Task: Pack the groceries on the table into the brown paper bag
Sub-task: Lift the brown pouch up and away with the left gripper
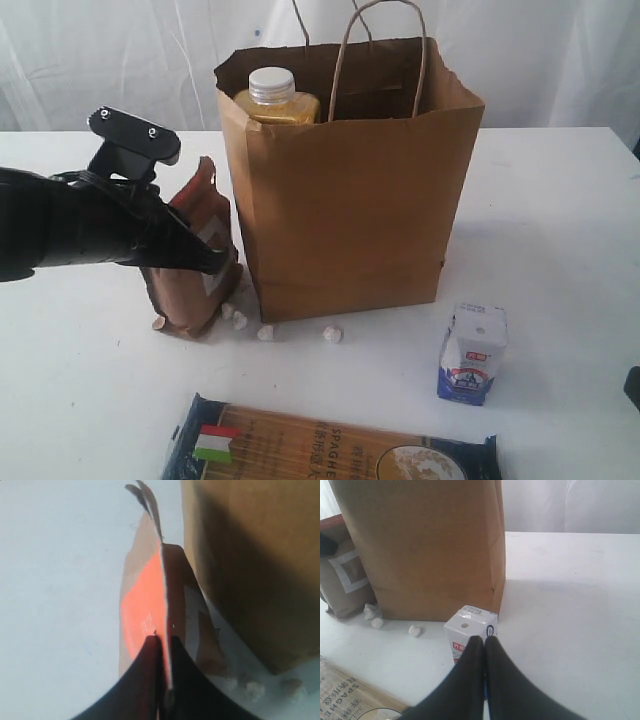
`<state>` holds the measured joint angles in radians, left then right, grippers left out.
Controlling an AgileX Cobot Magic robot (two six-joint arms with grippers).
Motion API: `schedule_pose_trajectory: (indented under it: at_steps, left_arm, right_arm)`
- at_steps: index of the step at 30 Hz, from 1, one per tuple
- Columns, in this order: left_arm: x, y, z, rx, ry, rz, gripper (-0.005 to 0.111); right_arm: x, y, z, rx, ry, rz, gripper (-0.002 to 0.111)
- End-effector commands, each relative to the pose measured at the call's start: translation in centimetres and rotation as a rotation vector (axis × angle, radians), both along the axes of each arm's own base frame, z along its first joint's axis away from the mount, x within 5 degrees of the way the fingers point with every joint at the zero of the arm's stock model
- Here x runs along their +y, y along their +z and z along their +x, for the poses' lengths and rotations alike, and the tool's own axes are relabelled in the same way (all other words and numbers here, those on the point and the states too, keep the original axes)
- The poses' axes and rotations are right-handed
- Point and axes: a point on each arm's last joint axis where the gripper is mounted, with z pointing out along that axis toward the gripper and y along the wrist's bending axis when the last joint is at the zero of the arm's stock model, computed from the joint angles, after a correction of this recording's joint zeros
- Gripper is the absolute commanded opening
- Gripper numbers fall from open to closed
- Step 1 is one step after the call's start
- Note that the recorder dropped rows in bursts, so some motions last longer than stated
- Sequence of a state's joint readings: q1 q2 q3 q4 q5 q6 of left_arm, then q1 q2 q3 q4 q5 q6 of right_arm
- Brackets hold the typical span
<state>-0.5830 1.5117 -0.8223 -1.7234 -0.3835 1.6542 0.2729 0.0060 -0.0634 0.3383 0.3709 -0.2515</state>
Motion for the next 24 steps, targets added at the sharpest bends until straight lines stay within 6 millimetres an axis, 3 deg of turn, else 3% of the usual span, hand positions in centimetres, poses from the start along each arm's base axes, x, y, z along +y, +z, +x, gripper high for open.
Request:
schedule_pose_trajectory:
  at_steps: [1,8,14,24]
  left_arm:
    - [0.9,0.3,0.2,-0.019,0.074,0.056,0.000]
    - [2.3,4.2,-1.0,-0.137,0.113,0.043,0.000]
    - [3.8,9.2,-3.4,-0.300,0.078,-0.010,0.000]
    - [6.9,21.7,-8.3,-0.698,0.063,-0.159,0.000]
  right_arm:
    - [0.0,-0.1,0.0,-0.004,-0.006,0.005,0.000]
    - [0.0,-0.1,0.0,-0.004,-0.006,0.005,0.000]
    - [0.0,-0.1,0.0,-0.004,-0.006,0.005,0.000]
    - [0.0,-0.1,0.0,0.003,-0.010,0.023,0.000]
